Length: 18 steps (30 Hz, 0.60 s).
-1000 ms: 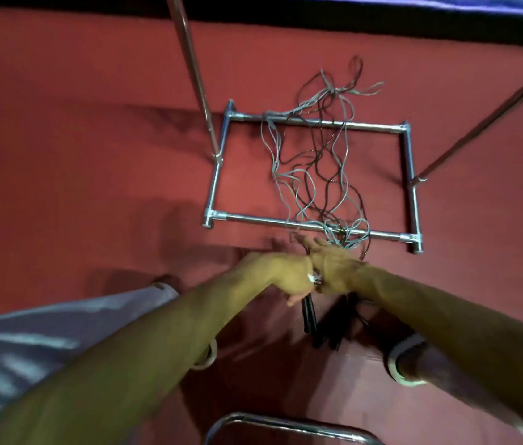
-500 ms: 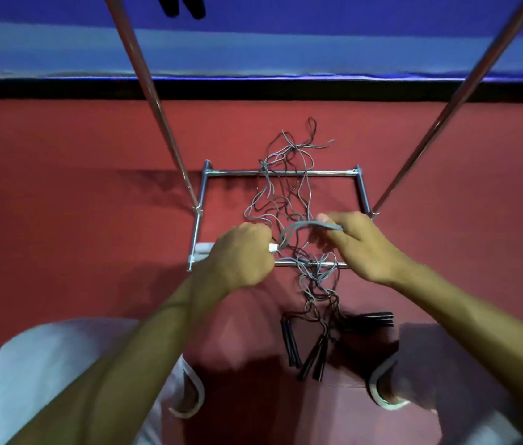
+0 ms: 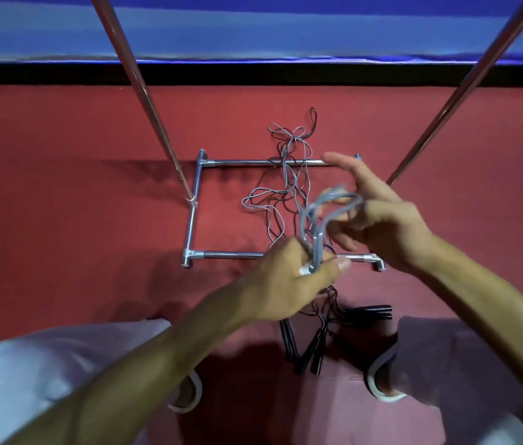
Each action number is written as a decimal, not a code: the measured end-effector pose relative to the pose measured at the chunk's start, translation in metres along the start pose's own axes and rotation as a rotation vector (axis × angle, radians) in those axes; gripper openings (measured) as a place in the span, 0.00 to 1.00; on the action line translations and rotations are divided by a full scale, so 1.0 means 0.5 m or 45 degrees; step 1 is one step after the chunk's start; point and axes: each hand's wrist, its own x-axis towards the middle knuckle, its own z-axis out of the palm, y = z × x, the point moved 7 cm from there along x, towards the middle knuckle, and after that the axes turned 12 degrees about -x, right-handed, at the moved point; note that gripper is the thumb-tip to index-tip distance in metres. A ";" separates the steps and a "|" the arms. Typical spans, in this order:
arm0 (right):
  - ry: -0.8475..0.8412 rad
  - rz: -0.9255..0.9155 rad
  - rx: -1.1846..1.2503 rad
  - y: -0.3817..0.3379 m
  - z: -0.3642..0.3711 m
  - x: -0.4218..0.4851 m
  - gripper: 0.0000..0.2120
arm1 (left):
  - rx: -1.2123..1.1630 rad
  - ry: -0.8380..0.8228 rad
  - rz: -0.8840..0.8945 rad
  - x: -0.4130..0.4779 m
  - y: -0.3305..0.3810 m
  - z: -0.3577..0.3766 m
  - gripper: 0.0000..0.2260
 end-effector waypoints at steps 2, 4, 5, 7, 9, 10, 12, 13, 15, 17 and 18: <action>0.011 0.118 -0.055 0.048 -0.008 0.031 0.45 | -0.363 -0.076 -0.034 -0.004 0.032 -0.008 0.20; -0.131 0.130 -0.470 0.090 0.008 0.048 0.37 | -0.627 -0.173 -0.038 -0.005 0.060 -0.023 0.19; -0.195 0.175 -0.656 0.116 0.017 0.045 0.30 | -0.747 -0.224 -0.045 -0.006 0.073 -0.034 0.18; -0.348 0.292 -0.984 0.176 0.033 0.020 0.20 | -0.972 -0.234 -0.053 0.000 0.083 -0.071 0.20; -0.484 0.322 -1.525 0.228 0.036 -0.008 0.16 | -1.081 -0.099 -0.049 0.008 0.087 -0.123 0.21; -0.465 0.334 -1.674 0.251 0.026 -0.010 0.13 | -1.055 0.020 -0.041 0.011 0.087 -0.152 0.21; -0.304 0.452 -1.598 0.263 0.011 -0.006 0.21 | -0.824 0.337 -0.048 0.013 0.074 -0.212 0.21; -0.217 0.534 -1.436 0.263 0.007 -0.005 0.26 | -0.659 0.505 -0.063 0.013 0.060 -0.238 0.21; -0.103 0.611 -1.011 0.252 0.013 0.005 0.29 | -0.400 0.730 -0.108 0.018 0.028 -0.268 0.22; -0.161 0.695 -0.519 0.211 0.032 0.008 0.27 | -0.285 0.802 -0.206 0.024 -0.002 -0.271 0.22; -0.312 0.770 -0.261 0.178 0.047 0.003 0.26 | -0.251 0.795 -0.255 0.028 -0.015 -0.268 0.21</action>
